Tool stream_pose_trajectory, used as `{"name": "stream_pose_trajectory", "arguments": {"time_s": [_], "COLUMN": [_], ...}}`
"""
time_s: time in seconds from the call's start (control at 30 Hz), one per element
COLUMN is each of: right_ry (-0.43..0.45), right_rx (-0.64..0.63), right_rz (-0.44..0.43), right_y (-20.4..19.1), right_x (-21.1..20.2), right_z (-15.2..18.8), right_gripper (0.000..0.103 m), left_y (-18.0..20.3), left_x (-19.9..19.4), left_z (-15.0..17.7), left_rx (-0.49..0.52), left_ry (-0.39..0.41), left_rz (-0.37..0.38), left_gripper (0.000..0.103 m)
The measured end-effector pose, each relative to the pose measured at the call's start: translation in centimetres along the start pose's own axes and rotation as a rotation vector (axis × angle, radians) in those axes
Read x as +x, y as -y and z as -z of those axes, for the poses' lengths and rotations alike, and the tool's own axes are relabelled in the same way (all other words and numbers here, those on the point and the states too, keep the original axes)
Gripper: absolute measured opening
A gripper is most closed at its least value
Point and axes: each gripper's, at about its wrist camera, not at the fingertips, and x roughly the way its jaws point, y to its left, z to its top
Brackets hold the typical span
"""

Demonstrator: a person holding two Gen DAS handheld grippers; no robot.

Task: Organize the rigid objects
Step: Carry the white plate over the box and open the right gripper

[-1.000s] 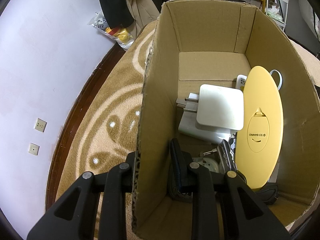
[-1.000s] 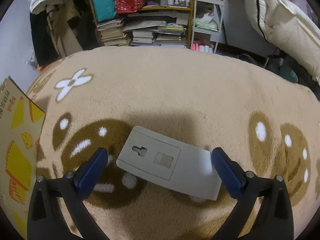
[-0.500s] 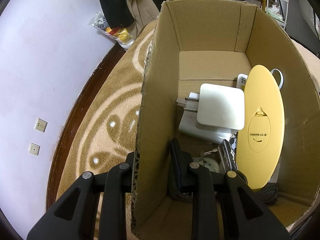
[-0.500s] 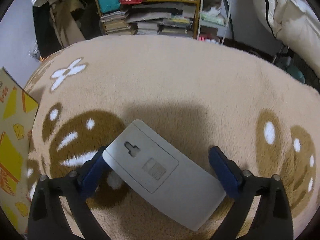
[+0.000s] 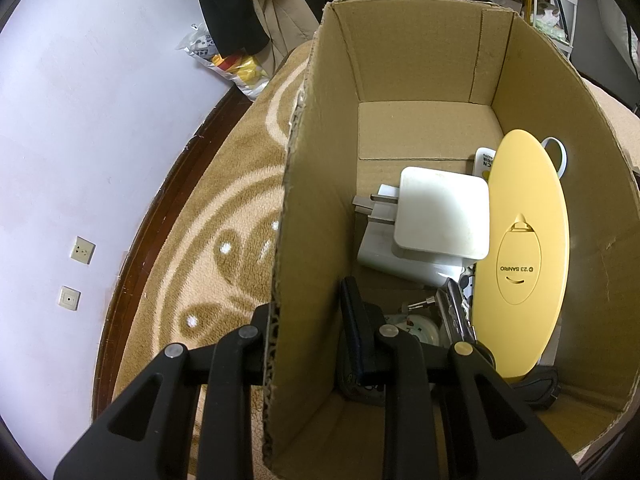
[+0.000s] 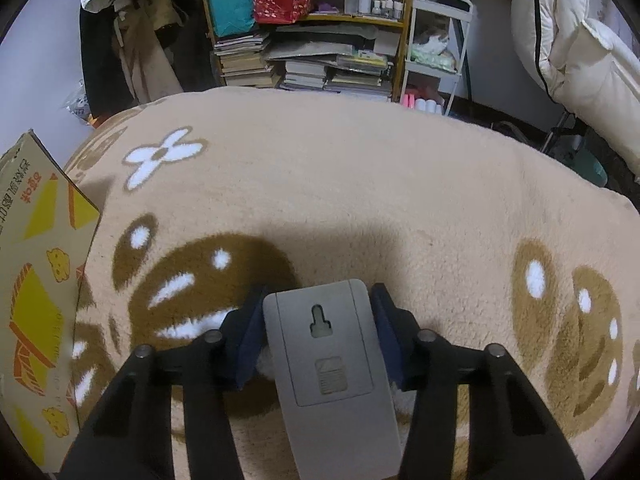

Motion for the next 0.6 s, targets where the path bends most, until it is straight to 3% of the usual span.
{"name": "stream_pose_trajectory", "arguments": {"time_s": [0.2,0.6], "right_ry": [0.045,0.181], "right_rx": [0.052,0.023], "right_rz": [-0.056,-0.160], "right_y": [-0.8,-4.8], "right_x": [-1.7,-7.1], "right_z": [-0.6,-2.6], "right_gripper": [0.053,0.052], "left_y": [0.0,-0.1], "left_x": [0.0,0.2], "left_z": [0.0,0.1], "left_rx": [0.000,-0.001], "left_ry": [0.000,0.001], "left_rz": [0.000,0.008], "left_gripper": [0.023,0.024]}}
